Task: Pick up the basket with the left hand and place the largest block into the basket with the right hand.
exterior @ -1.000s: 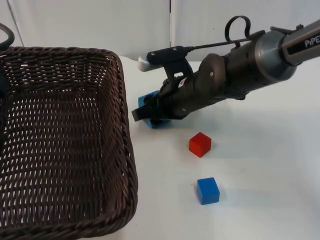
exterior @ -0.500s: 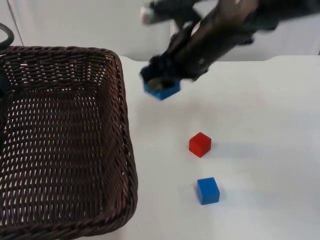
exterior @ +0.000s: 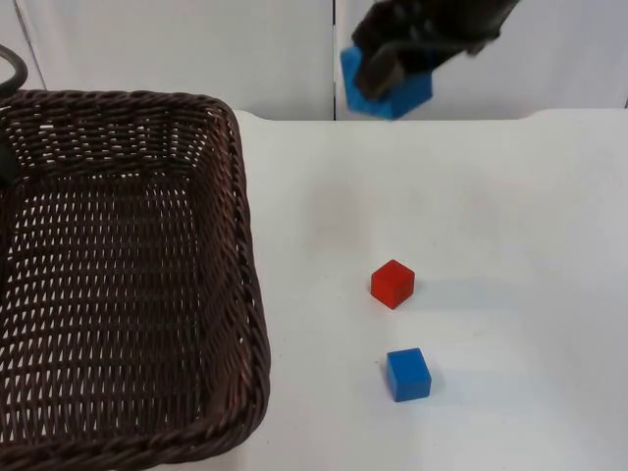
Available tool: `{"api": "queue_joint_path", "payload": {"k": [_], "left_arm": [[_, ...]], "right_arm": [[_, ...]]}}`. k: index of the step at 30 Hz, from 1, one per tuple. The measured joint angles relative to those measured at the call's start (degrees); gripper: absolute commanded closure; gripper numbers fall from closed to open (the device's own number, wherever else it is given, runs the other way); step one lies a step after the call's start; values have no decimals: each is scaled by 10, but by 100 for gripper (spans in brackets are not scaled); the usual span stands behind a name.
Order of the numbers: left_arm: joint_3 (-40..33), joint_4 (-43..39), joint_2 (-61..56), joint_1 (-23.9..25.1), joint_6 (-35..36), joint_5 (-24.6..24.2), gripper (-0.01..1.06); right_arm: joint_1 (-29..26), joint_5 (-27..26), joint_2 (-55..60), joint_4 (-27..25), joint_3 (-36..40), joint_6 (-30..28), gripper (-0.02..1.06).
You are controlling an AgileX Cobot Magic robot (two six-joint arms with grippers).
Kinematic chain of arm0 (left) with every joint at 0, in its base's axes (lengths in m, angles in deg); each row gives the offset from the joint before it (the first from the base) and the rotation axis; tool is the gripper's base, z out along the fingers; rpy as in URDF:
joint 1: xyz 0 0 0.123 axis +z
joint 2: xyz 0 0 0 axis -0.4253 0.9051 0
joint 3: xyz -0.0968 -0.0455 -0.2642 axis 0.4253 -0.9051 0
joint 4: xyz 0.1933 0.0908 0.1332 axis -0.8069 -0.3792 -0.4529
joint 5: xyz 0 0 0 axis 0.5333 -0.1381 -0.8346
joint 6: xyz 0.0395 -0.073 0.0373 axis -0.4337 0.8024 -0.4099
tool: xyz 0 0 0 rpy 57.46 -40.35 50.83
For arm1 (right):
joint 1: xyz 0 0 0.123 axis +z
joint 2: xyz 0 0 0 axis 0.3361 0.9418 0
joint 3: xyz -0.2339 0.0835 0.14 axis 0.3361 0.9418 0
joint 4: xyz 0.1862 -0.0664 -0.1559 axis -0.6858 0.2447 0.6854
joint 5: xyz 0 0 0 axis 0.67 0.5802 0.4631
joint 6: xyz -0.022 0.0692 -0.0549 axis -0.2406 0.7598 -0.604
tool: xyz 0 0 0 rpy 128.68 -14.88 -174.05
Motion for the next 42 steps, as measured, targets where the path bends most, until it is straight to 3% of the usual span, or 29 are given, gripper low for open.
{"api": "queue_joint_path", "payload": {"k": [11,23,35,42], "left_arm": [[0,0,0,0,0,0,105],[0,0,0,0,0,0,105],[0,0,0,0,0,0,105],[0,0,0,0,0,0,105]], "right_arm": [[9,25,-80,-28,0,2,105],[116,23,-86,-25,0,-2,105],[178,-5,-86,-27,0,-6,105],[186,-37,-83,-62,0,-6,105]]}}
